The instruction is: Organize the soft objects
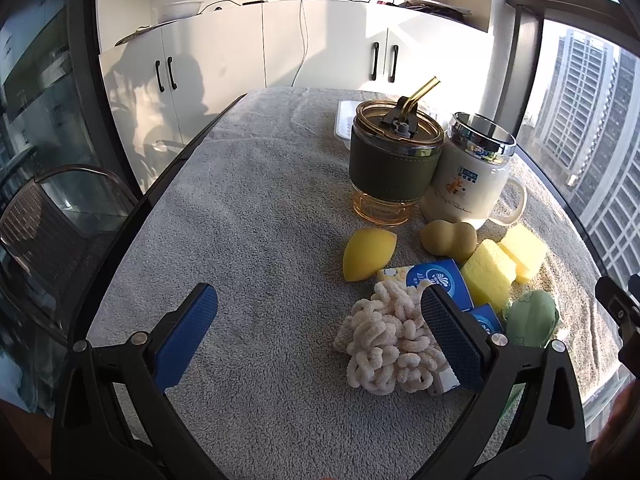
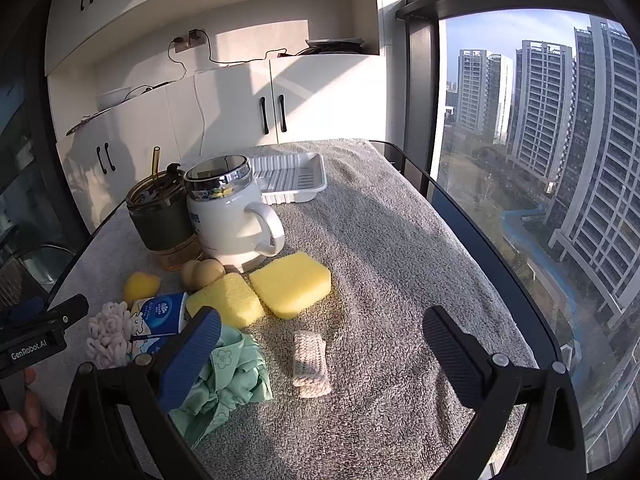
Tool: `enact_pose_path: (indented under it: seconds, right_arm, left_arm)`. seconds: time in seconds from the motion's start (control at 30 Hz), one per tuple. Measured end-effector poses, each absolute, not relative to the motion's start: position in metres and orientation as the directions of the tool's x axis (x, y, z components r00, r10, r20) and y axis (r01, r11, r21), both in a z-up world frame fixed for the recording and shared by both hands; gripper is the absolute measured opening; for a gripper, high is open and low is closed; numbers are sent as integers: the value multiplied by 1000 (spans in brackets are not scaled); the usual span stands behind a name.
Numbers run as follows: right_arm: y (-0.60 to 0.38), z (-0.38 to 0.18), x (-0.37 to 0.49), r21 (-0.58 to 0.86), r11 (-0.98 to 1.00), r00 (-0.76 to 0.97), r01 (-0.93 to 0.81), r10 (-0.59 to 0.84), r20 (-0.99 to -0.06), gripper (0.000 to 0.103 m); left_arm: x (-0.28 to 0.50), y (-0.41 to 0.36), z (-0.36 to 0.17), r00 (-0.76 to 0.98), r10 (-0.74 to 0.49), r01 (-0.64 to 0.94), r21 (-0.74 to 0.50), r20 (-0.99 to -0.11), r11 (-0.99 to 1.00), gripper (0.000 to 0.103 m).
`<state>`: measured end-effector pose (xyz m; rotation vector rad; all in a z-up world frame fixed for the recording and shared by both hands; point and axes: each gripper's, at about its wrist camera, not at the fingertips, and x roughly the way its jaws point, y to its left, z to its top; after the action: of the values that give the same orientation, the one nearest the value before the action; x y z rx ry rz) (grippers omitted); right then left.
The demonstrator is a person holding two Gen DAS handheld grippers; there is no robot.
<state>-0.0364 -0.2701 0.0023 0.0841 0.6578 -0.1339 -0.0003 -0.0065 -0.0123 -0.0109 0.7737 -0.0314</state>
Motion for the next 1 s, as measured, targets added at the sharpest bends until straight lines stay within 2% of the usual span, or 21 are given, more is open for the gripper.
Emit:
enact_pose_path:
  seconds: [1.0]
  right_arm:
    - [-268,-1,-35,25,989,774,147,-99,-625,103]
  left_arm:
    - [0,-9,-13,719,-42,37,-22,-694,999,103]
